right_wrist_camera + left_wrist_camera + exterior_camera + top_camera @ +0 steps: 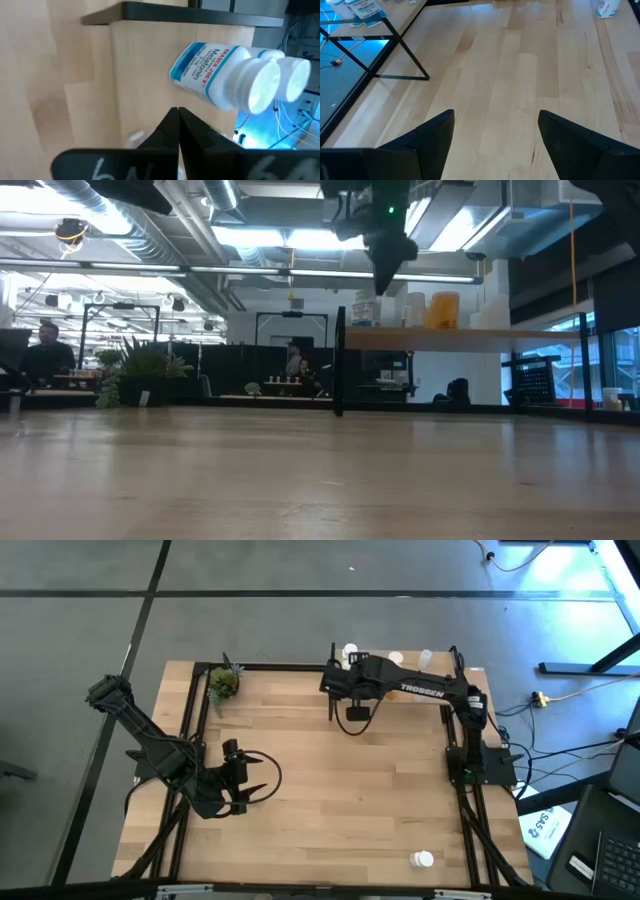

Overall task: Pick and place medicine bottles onto shelf by color
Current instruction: Put the white pill bottle on the shelf aligned with the other white pill bottles

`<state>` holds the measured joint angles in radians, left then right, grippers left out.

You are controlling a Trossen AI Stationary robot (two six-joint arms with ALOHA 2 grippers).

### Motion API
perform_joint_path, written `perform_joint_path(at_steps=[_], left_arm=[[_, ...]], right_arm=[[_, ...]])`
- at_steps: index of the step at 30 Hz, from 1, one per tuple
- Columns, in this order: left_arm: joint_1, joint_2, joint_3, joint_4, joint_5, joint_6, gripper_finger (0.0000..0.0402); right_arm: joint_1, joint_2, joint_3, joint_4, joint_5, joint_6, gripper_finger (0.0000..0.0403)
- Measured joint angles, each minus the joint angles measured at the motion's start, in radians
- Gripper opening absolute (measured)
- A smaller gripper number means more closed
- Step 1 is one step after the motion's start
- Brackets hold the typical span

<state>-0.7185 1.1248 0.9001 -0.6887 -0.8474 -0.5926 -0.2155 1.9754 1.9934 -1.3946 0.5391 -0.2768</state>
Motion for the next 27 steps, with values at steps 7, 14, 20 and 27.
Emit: perform_joint_path(at_steps=[7, 14, 20, 27], left_arm=[[0.000, 0.000, 0.000, -0.005, 0.000, 0.000, 0.0283], [0.000, 0.000, 0.000, -0.007, 0.000, 0.000, 0.0283], [0.000, 0.001, -0.003, -0.009, 0.000, 0.000, 0.0283], [-0.015, 0.002, -0.014, -0.002, 0.000, 0.016, 0.0283]], right_arm=[[0.100, -0.042, 0.002, -0.079, 0.043, 0.093, 0.0003], [0.233, -0.115, 0.001, -0.176, 0.072, 0.225, 0.0002], [0.366, -0.179, -0.003, -0.178, 0.065, 0.333, 0.0002], [0.557, -0.226, -0.005, -0.177, -0.078, 0.421, 0.0002]])
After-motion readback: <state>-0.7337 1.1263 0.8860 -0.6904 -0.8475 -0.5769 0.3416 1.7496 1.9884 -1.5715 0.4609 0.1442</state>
